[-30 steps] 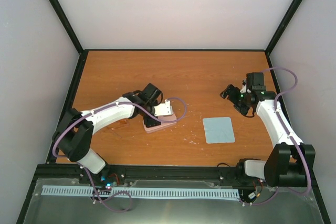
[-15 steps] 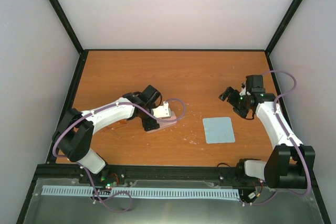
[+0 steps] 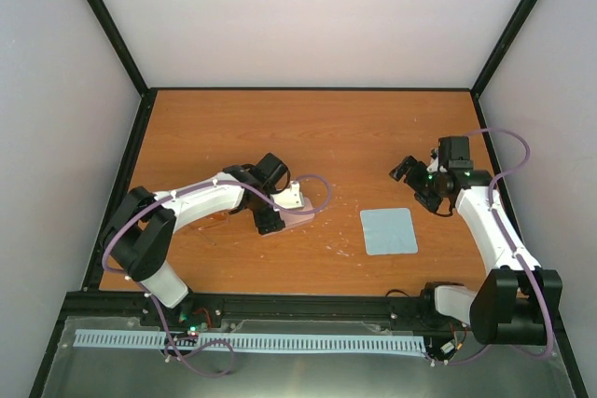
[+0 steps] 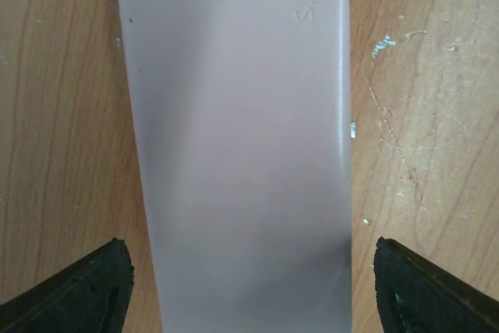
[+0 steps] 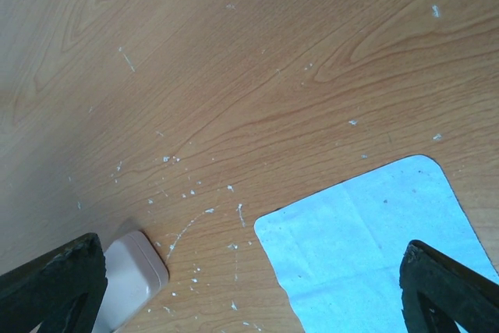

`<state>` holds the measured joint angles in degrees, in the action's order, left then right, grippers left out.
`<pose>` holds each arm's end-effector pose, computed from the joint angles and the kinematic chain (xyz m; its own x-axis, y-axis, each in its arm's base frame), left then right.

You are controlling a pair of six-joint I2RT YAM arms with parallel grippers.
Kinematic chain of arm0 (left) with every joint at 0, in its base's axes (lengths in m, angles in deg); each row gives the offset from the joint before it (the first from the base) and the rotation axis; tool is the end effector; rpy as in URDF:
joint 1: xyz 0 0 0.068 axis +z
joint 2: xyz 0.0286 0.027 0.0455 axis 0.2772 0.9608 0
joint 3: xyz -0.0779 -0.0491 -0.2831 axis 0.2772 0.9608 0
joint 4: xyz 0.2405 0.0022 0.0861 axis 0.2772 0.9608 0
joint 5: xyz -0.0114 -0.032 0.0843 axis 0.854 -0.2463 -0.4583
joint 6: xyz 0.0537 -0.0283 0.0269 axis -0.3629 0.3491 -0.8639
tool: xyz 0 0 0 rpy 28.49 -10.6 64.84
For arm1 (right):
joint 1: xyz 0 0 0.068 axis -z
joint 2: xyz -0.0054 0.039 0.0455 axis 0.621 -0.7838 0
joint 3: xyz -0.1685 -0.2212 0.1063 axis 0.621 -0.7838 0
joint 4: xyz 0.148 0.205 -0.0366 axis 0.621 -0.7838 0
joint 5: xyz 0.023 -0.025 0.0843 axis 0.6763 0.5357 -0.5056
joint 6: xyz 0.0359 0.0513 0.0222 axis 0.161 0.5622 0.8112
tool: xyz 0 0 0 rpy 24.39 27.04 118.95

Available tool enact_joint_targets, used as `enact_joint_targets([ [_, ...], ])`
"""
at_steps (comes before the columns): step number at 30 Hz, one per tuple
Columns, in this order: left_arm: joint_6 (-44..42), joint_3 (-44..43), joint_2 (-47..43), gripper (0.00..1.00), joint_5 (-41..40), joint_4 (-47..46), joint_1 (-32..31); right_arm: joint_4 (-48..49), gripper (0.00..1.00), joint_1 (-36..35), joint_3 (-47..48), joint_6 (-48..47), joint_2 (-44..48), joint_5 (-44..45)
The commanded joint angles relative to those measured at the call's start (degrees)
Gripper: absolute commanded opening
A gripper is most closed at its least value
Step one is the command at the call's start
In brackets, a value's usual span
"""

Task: Organize the sunglasses
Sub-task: Pick up the sunglasses case from the center of the board.

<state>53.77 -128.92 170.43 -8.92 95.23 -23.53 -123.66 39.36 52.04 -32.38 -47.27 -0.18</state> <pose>0.2266 -0.1932 0.1930 -0.2626 0.9254 -0.2732 0.9516 0.2952 0.0852 0.2241 0.0144 0.2612 -0.7840 0.5756 -0.2326 0.3865 0.7458 0.5426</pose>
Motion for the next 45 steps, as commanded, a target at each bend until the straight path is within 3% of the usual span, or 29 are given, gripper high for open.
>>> enact_joint_targets([
  [1,1.8,-0.7,-0.1,0.84,-1.7,-2.1,-0.3,-0.1,1.00,-0.1,-1.1,1.5,1.6,0.2],
  [27,0.5,2.4,1.8,0.85,0.4,-5.1,-0.3,-0.1,1.00,-0.1,-1.8,2.3,2.2,-0.9],
  [31,0.0,2.5,1.6,0.80,0.4,-5.9,-0.3,-0.1,0.92,-0.1,-1.5,2.2,2.5,-1.1],
  [34,-0.2,2.0,1.3,0.76,0.6,-5.9,-0.3,-0.1,0.92,-0.1,-1.4,2.3,2.5,-1.1],
  [41,-0.3,1.6,0.8,0.57,1.1,-5.3,-0.3,1.0,0.86,-0.2,-1.3,2.7,2.0,-1.8],
  [45,-0.2,-1.1,1.5,0.48,4.4,-3.7,-0.3,2.9,0.90,-1.3,-1.0,-0.1,1.9,-3.1],
])
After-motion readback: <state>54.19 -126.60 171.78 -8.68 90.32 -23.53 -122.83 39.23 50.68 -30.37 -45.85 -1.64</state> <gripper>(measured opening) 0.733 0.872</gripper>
